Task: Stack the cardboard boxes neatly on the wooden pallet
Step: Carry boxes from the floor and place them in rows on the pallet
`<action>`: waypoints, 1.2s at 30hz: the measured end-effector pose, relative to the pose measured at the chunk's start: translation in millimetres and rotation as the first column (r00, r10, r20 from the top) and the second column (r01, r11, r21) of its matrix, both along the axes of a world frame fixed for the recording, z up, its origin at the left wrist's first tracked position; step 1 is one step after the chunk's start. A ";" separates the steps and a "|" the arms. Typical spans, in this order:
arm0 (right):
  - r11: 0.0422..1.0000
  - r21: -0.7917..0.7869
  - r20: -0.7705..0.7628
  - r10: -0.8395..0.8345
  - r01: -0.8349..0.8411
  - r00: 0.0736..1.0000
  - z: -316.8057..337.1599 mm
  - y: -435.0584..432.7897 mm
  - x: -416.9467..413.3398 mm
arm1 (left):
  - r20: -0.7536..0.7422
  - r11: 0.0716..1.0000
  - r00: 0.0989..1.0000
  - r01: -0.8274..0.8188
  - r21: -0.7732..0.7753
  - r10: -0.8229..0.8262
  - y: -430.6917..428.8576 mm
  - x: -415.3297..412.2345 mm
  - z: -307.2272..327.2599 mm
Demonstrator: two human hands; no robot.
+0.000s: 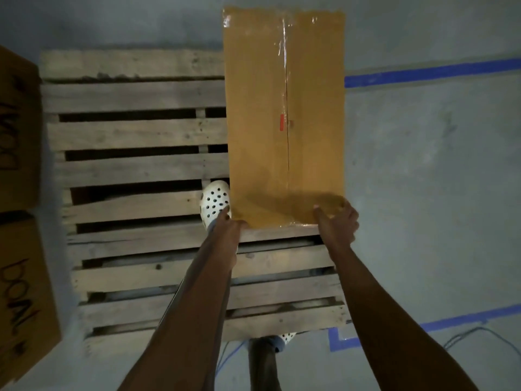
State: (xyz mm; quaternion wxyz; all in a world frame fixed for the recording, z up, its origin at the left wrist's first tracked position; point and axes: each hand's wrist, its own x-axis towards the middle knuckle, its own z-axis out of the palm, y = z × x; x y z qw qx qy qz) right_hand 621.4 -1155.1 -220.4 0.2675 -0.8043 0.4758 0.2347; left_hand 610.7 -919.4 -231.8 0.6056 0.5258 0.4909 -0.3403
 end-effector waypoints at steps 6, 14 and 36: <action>0.991 0.060 0.030 -0.118 0.116 0.993 -15.1 10.2 43.8 | 0.061 0.997 0.998 -0.028 0.067 0.023 -5.7 26.3 -6.0; 0.997 0.071 0.007 0.023 -0.023 1.000 -11.7 4.5 27.3 | -0.006 0.997 0.999 0.054 0.056 -0.054 -7.4 6.6 -25.2; 0.937 0.194 -0.074 0.308 -0.290 0.948 74.1 10.4 10.5 | 0.039 0.874 0.893 0.429 0.230 -0.449 -10.4 -47.1 38.2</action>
